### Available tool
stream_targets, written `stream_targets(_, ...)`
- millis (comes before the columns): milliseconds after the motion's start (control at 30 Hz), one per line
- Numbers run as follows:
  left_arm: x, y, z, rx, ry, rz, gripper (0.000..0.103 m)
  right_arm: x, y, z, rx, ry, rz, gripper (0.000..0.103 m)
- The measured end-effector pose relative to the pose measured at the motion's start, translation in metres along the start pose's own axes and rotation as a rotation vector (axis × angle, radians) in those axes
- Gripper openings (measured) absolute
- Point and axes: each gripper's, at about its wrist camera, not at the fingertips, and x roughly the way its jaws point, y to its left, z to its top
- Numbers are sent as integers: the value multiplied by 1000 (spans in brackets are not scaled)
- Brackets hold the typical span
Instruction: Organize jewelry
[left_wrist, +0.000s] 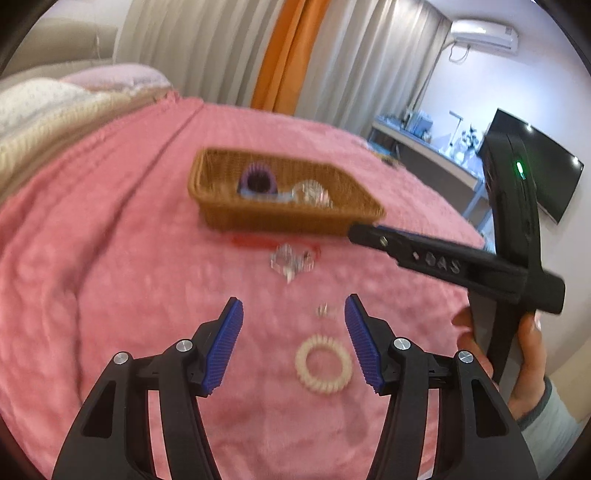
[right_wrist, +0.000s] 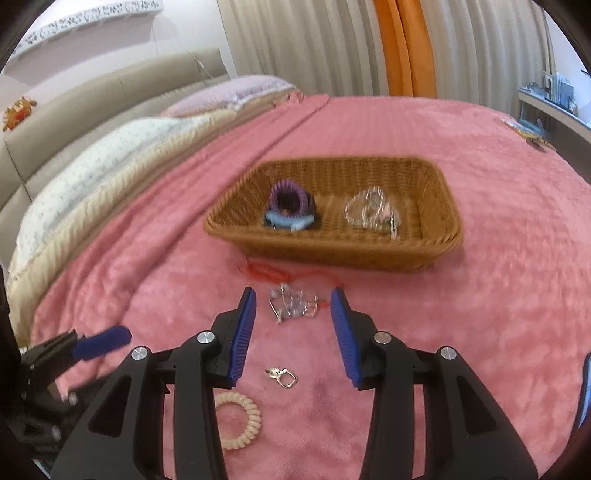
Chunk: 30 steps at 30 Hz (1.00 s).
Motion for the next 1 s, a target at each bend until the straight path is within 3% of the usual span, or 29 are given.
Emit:
stream_targets(100,16,5,-14,-10,49,-7,53,21,2,-5,-13,37,-11,39)
stream_targets(300,34,5,-26,0,104,-40,35,50,13,-3,-71,72,-45,39)
stream_targets(700,47,5,-32,1,129,-63,30,83,24,2,-169,120,-99,36)
stream_targets(800,48,3,-34,8,129,-61,30,89,28,2,-192,127,-117,30)
stream_targets(1000,49,0,-33,11,148,-57,30,95,34,3,-218,120,-110,4)
